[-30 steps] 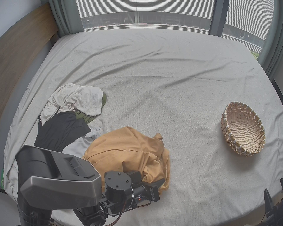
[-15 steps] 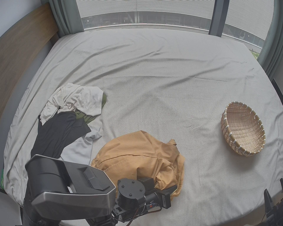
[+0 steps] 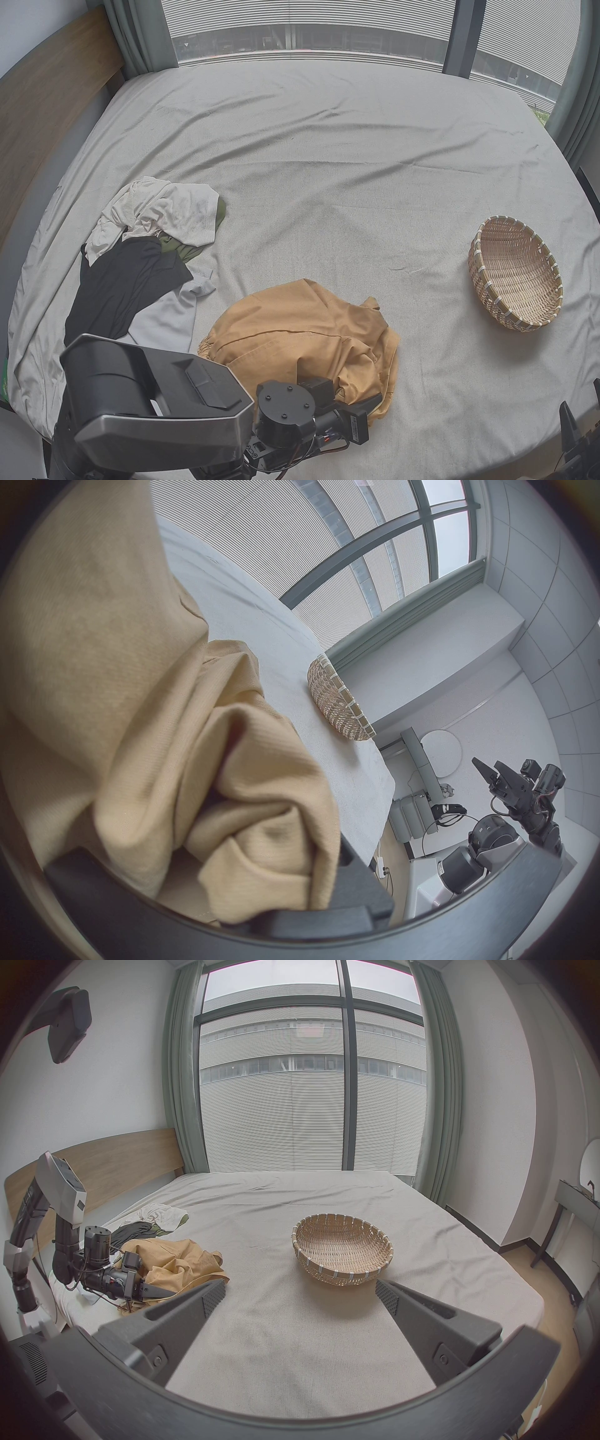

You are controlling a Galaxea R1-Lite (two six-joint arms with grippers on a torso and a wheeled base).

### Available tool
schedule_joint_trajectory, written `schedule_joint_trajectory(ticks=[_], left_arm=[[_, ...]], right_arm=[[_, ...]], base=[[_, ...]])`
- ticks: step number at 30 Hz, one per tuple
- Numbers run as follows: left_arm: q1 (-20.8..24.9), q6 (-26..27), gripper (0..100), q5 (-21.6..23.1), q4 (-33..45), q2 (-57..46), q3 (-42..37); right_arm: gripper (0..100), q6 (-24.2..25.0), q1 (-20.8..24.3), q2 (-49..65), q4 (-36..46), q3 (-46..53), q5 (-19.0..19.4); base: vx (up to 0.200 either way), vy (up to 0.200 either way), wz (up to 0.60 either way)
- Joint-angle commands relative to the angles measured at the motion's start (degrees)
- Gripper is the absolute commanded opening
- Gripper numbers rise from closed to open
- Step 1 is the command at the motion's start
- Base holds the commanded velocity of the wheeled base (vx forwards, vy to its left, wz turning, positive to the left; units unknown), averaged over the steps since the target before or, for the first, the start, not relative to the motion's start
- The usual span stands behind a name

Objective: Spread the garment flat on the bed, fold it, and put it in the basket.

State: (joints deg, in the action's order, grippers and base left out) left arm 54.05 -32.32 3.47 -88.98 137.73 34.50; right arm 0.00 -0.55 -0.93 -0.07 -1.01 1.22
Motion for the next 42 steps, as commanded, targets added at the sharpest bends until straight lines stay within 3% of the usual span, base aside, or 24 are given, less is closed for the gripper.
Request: schedule_joint_trajectory(ticks=[1, 21, 22, 33, 42], left_arm=[[0.3, 0.0, 0, 0.0, -0.1, 0.0, 0.1], [0.7, 0.1, 0, 0.0, -0.1, 0.9, 0.8], [0.7, 0.1, 100, 0.0, -0.1, 1.0, 0.8], [1.8, 0.1, 100, -2.6, -0.1, 0.4, 0.5], [2.5, 0.1, 100, -3.6, -0.1, -5.6, -4.4]], right_arm=[[100, 0.0, 0.0, 0.7, 0.0, 0.9, 0.0], [100, 0.0, 0.0, 0.7, 0.0, 0.9, 0.1], [100, 0.0, 0.0, 0.7, 0.0, 0.9, 0.0], [100, 0.0, 0.0, 0.7, 0.0, 0.9, 0.0], [100, 0.0, 0.1, 0.7, 0.0, 0.9, 0.0]], base=[[0.0, 0.0, 0.0], [0.0, 0.0, 0.0], [0.0, 0.0, 0.0], [0.0, 0.0, 0.0], [0.0, 0.0, 0.0]])
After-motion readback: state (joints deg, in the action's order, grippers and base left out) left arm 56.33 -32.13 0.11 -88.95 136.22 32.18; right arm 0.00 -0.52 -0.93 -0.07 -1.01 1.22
